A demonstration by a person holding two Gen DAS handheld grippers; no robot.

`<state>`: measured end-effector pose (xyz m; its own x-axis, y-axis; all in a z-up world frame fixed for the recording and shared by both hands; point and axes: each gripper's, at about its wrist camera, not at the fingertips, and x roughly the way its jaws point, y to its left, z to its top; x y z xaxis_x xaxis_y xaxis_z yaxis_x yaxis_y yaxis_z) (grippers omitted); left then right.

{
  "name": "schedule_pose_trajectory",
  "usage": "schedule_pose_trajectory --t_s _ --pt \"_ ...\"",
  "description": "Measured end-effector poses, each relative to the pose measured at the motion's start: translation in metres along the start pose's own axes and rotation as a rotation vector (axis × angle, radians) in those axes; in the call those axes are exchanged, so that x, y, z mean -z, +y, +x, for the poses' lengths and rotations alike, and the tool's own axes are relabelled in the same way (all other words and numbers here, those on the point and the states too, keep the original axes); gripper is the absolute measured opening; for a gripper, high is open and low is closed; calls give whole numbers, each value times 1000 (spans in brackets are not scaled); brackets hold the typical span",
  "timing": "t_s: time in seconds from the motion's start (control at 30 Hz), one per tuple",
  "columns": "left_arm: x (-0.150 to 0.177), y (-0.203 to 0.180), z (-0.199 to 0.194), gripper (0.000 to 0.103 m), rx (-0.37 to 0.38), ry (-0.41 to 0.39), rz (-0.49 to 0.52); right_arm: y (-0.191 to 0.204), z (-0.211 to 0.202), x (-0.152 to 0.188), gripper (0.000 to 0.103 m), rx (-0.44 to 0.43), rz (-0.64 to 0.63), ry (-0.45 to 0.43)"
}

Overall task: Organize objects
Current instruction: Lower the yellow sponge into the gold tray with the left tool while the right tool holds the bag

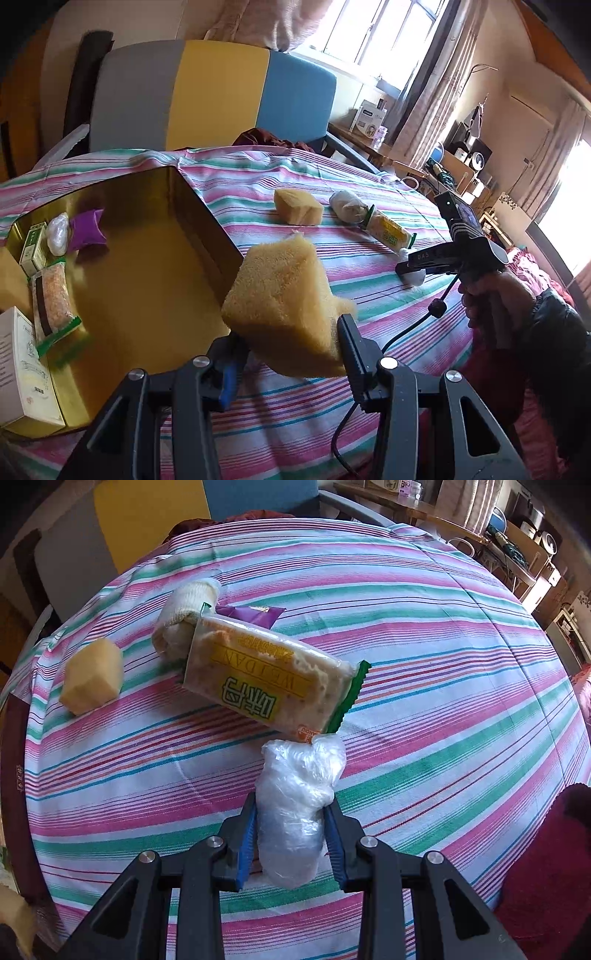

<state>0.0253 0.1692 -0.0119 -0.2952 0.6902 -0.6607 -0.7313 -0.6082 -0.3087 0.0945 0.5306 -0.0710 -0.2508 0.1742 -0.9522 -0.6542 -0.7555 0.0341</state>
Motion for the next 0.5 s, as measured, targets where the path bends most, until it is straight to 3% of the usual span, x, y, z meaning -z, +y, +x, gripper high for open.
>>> schedule_pose_trajectory --t_s 0.2,0.33,0.5 --pt "-8 23 -26 48 -45 -53 -60 0 -2 1 33 -5 -8 0" --pt "-10 52 -45 48 -140 -57 -96 0 -3 1 33 -11 -12 0" --pt "7 92 -50 48 -284 3 -113 0 -5 1 33 -20 -23 1"
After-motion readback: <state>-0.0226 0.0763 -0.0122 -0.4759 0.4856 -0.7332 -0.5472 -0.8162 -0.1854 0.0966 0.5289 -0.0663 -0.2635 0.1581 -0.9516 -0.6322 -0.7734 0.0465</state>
